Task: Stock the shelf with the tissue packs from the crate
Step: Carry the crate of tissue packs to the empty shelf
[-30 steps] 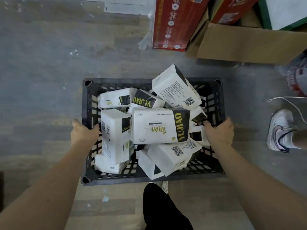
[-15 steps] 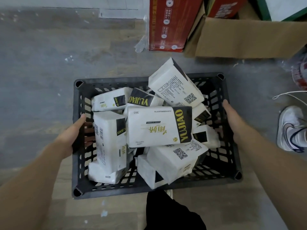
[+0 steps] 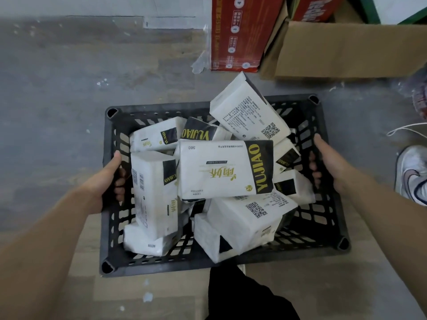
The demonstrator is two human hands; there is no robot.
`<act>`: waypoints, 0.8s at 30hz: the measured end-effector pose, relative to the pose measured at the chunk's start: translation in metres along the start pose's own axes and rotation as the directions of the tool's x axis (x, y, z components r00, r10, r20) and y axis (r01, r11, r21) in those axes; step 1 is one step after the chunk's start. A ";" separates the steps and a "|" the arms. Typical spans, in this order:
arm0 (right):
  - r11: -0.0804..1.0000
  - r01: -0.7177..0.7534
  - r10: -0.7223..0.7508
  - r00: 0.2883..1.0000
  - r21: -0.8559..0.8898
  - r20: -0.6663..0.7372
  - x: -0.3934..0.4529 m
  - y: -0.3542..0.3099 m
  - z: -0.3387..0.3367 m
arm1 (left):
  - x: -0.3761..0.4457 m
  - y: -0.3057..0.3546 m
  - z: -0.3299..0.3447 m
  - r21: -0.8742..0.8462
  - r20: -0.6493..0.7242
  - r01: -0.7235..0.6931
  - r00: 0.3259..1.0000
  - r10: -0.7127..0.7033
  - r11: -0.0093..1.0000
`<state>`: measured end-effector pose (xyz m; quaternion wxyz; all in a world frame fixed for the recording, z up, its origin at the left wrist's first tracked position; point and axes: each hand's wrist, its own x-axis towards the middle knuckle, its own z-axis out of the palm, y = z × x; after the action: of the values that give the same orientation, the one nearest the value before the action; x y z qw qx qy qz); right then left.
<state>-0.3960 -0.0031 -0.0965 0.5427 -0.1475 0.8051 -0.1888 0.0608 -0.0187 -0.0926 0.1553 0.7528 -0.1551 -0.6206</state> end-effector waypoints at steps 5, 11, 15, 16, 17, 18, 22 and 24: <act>1.000 0.006 -0.006 1.000 -0.028 -0.019 -0.035 -0.013 -0.005 | -0.038 -0.006 -0.013 -0.054 0.014 0.026 1.000 -0.026 0.998; 0.996 0.017 -0.017 1.000 -0.090 0.000 -0.109 -0.052 -0.007 | -0.122 -0.015 -0.047 -0.137 -0.062 0.063 0.995 -0.072 0.989; 0.987 0.036 -0.035 0.999 -0.154 0.010 -0.168 -0.088 -0.001 | -0.193 -0.021 -0.075 -0.228 -0.151 0.075 0.982 -0.111 0.971; 0.984 0.042 -0.039 0.999 -0.175 0.022 -0.182 -0.097 0.002 | -0.211 -0.025 -0.083 -0.258 -0.164 0.082 0.978 -0.128 0.963; 0.979 0.057 -0.050 0.998 -0.194 0.039 -0.196 -0.106 0.005 | -0.228 -0.029 -0.090 -0.288 -0.173 0.089 0.975 -0.143 0.953; 0.975 0.073 -0.063 0.996 -0.210 0.057 -0.208 -0.113 0.010 | -0.243 -0.034 -0.098 -0.319 -0.180 0.094 0.971 -0.158 0.943; 0.946 0.145 -0.109 0.985 -0.291 0.136 -0.254 -0.137 0.036 | -0.299 -0.064 -0.128 -0.440 -0.208 0.109 0.953 -0.220 0.891; 0.916 0.181 -0.123 0.976 -0.359 0.178 -0.277 -0.145 0.053 | -0.326 -0.083 -0.141 -0.506 -0.216 0.114 0.943 -0.253 0.855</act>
<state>-0.2405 -0.0167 0.1798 0.5479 -0.3241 0.7687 -0.0626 0.1440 0.2010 0.1862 0.2989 0.7794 0.1022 -0.5410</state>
